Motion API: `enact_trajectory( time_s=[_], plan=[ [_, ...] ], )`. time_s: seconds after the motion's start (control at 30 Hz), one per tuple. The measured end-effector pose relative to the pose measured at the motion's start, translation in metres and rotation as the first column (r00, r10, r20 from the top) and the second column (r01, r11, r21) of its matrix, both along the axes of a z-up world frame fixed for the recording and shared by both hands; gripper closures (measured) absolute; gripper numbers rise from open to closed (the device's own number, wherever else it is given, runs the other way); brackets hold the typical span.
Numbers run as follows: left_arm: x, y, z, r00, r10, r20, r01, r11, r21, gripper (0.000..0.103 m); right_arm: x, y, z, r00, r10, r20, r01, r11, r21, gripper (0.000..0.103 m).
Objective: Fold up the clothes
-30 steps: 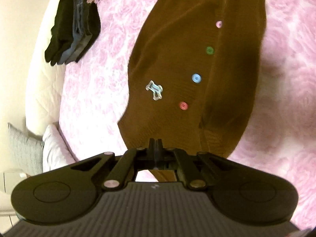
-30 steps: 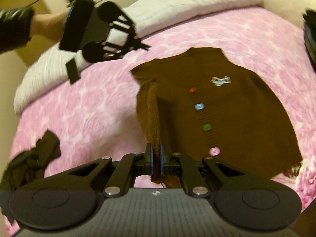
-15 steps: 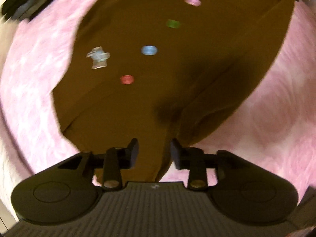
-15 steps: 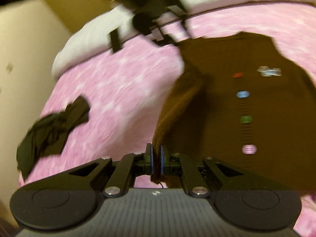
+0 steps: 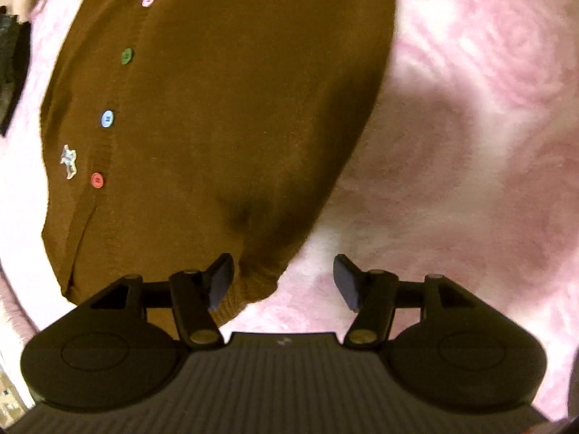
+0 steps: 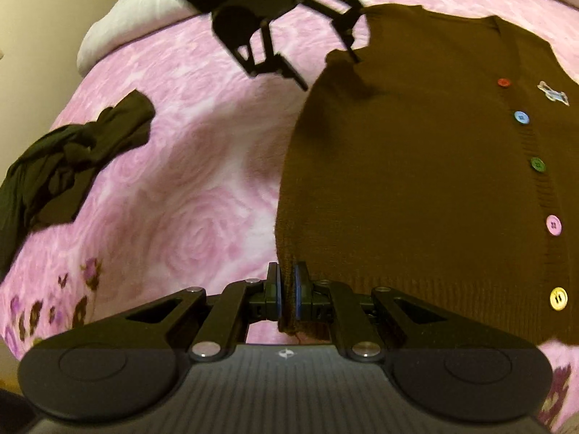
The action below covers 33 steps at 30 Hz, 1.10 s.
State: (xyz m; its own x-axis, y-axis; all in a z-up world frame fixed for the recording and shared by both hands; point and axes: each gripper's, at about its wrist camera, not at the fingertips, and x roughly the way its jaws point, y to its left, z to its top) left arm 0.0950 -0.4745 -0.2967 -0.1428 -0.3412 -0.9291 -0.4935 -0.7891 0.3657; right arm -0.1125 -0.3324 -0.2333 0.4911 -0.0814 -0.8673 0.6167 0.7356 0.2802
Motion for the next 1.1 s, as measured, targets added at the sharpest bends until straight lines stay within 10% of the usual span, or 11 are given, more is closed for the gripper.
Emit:
enact_trajectory(
  time_s=[0.1, 0.17, 0.23, 0.67, 1.1],
  plan=[
    [0.0, 0.0, -0.005, 0.999, 0.018, -0.042, -0.02, 0.999, -0.045, 0.057, -0.005, -0.003, 0.006, 1.0, -0.017, 0.001, 0.017, 1.0, 0.007, 0.096],
    [-0.002, -0.006, -0.005, 0.999, 0.035, -0.033, -0.037, 0.998, -0.054, 0.088, -0.006, -0.005, 0.009, 1.0, -0.023, -0.001, 0.023, 1.0, 0.008, 0.096],
    [-0.006, -0.014, 0.001, 0.998, 0.045, -0.032, -0.047, 0.998, -0.047, 0.097, -0.006, -0.009, 0.013, 1.0, -0.031, 0.004, 0.031, 0.999, 0.016, 0.096],
    [-0.14, -0.156, 0.12, 0.997, 0.065, -0.044, -0.065, 0.998, -0.001, 0.099, -0.129, -0.11, 0.1, 0.935, -0.3, 0.19, 0.29, 0.954, 0.078, 0.096],
    [-0.289, -0.268, 0.064, 0.987, 0.158, 0.009, -0.158, 0.982, 0.1, 0.099, -0.306, -0.235, 0.036, 0.778, -0.603, 0.177, 0.566, 0.795, 0.22, 0.096]
  ],
)
